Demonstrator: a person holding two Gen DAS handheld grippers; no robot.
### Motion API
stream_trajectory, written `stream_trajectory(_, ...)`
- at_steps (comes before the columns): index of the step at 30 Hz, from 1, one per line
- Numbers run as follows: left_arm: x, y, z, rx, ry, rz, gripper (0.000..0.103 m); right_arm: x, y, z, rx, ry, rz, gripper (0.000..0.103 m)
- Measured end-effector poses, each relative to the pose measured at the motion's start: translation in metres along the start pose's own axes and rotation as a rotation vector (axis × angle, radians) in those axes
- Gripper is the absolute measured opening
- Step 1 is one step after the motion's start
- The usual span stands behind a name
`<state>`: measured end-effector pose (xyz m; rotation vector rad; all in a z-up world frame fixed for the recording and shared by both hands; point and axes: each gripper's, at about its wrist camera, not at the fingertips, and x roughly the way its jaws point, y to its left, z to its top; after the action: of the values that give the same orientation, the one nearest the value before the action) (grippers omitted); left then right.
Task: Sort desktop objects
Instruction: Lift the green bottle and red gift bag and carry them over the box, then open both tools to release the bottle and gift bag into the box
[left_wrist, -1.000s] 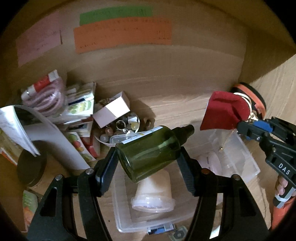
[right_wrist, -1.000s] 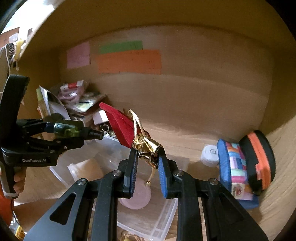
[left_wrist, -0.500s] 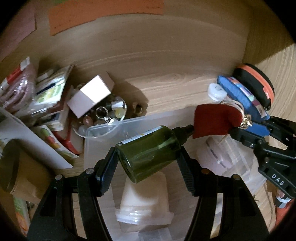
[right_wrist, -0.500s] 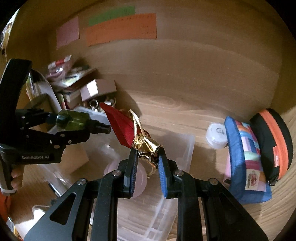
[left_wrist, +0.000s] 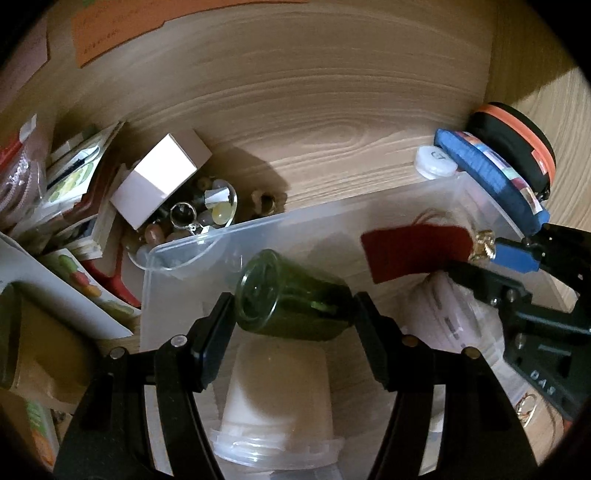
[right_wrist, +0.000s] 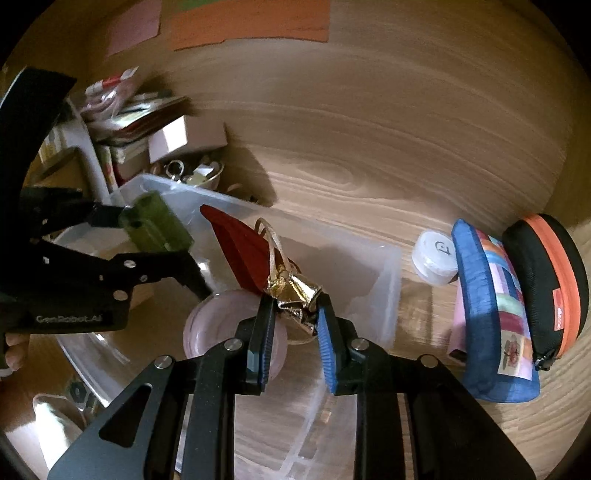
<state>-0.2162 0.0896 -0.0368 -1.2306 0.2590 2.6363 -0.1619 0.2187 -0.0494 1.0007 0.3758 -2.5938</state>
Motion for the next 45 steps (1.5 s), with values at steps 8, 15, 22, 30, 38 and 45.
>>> stream_trajectory(8, -0.002, -0.002, -0.001, 0.018, -0.017, 0.024, 0.071, -0.003, 0.012, -0.002, -0.055, -0.006, -0.020, 0.026)
stream_trajectory(15, -0.004, -0.002, -0.002, 0.025, -0.035, 0.034, 0.077, -0.017, 0.013, 0.000, -0.059, -0.068, -0.030, 0.051)
stream_trajectory(22, -0.012, 0.003, -0.001, 0.022, -0.054, 0.036, 0.085, -0.021, 0.012, 0.001, -0.045, -0.086, -0.022, 0.062)
stream_trajectory(30, -0.041, 0.015, 0.004, -0.012, -0.111, 0.041, 0.093, -0.035, 0.008, 0.002, 0.000, -0.130, 0.018, 0.078)
stream_trajectory(38, -0.086, 0.020, -0.003, -0.009, -0.184, 0.082, 0.096, -0.054, -0.009, 0.012, 0.086, -0.146, 0.063, 0.079)
stream_trajectory(45, -0.126, 0.021, -0.016, -0.021, -0.245, 0.097, 0.098, -0.104, -0.009, 0.015, 0.091, -0.229, 0.050, 0.082)
